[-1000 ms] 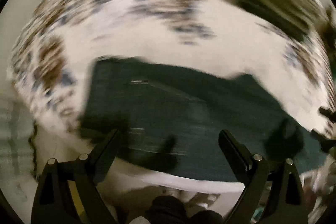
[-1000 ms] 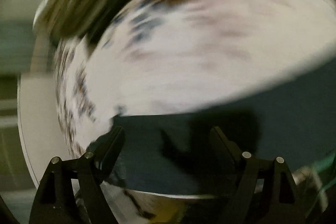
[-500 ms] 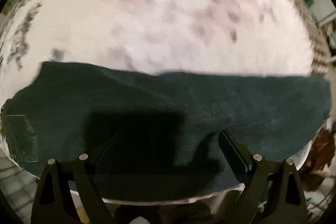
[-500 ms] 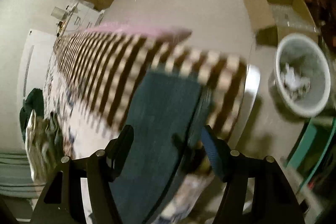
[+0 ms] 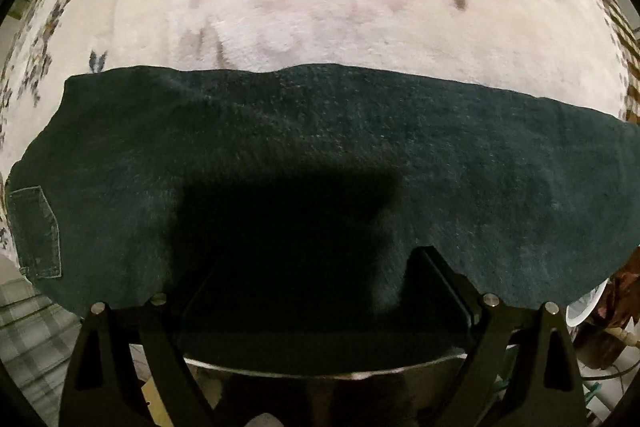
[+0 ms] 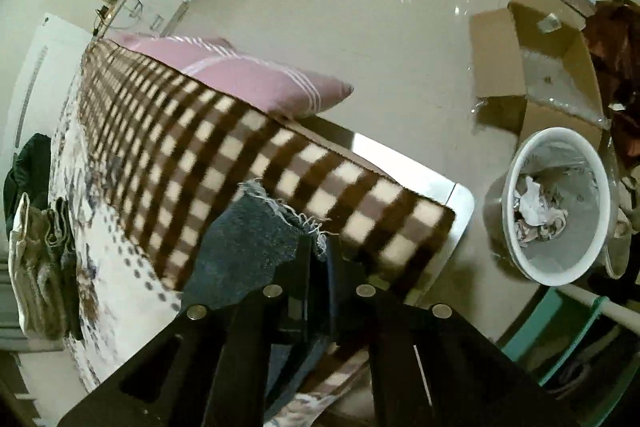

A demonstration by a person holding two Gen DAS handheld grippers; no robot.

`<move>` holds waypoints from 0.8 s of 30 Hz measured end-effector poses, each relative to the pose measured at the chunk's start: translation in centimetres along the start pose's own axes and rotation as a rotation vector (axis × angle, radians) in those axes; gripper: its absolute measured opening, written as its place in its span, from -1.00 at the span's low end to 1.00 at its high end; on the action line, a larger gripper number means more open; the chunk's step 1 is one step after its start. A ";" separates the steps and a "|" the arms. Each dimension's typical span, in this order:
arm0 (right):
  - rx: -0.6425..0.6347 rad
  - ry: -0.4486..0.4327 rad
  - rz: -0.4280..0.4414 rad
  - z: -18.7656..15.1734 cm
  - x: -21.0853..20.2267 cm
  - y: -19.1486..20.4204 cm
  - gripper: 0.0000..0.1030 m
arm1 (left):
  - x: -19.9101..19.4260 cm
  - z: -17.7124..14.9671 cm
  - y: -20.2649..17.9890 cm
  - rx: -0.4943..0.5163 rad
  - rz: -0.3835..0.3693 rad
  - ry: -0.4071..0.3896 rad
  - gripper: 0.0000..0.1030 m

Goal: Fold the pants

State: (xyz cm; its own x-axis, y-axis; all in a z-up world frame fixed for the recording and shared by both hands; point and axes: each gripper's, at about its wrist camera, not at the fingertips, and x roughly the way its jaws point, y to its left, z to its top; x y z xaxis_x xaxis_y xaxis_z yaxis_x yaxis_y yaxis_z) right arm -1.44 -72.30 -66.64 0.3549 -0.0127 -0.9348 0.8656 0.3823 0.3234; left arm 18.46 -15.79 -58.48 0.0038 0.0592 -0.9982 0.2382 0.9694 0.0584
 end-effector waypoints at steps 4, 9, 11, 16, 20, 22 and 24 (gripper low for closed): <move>0.036 0.051 -0.034 -0.3 0.7 -1.9 -0.86 | -0.7 -0.9 -1.1 0.033 0.008 -0.013 0.84; 0.160 0.102 0.103 -0.9 1.4 -5.1 -0.23 | 0.4 -0.7 -1.7 0.025 -0.006 0.004 0.90; 0.188 0.074 0.195 -1.7 0.8 -6.0 0.11 | 0.9 -0.5 -1.1 0.016 -0.014 0.001 1.00; 0.206 0.143 0.343 -4.0 3.5 -6.3 0.12 | 1.1 -0.8 -0.2 0.008 -0.080 -0.023 1.00; 0.190 0.064 0.467 -4.7 4.7 -5.8 0.13 | 0.9 -1.6 0.2 0.009 -0.085 -0.036 1.00; 0.209 0.035 0.537 -4.6 5.0 -5.8 0.13 | 1.0 -1.8 0.1 0.006 -0.083 -0.045 1.00; 0.201 0.030 0.575 -4.5 5.7 -5.2 0.13 | 1.2 -2.0 -0.1 -0.001 -0.083 -0.056 1.00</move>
State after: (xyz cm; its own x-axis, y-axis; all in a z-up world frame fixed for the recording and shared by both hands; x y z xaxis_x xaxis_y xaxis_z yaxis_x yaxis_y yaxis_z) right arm -5.55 -70.18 -74.35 0.7776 0.1715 -0.6049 0.5889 0.1381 0.7963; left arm 16.47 -15.36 -59.63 0.0385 -0.0343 -0.9987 0.2394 0.9706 -0.0241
